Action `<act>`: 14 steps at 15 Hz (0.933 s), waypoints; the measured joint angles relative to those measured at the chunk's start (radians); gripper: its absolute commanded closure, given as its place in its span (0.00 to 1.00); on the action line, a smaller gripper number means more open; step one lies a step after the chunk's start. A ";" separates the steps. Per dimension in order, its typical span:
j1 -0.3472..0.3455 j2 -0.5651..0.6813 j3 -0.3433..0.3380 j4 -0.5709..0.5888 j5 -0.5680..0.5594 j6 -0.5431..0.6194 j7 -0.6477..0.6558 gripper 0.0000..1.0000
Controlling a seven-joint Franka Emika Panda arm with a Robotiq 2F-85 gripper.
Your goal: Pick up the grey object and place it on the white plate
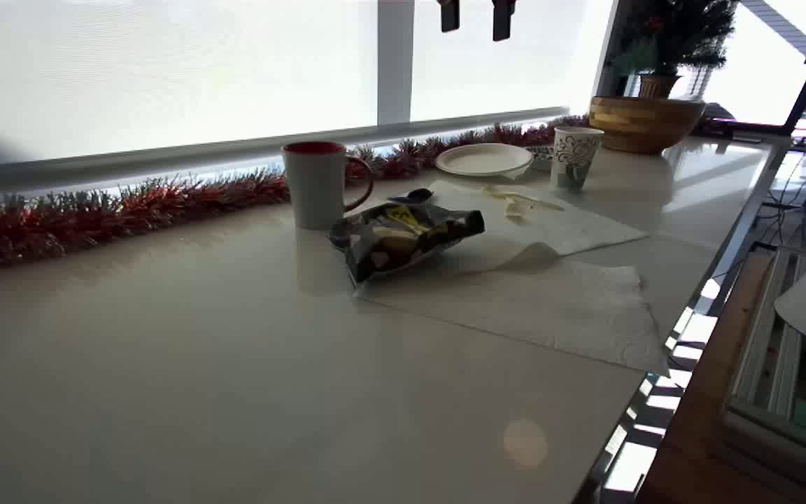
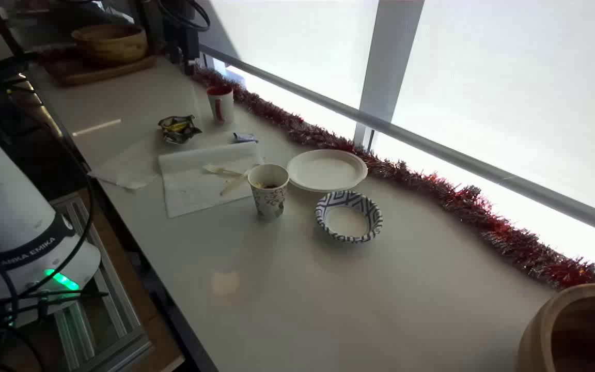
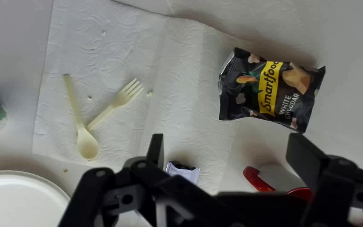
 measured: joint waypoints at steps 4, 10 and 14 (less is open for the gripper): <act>0.000 0.000 0.000 0.000 0.000 0.000 0.000 0.00; -0.002 0.010 -0.006 0.001 -0.004 0.027 0.013 0.00; -0.014 0.095 -0.033 0.017 -0.007 0.122 0.021 0.00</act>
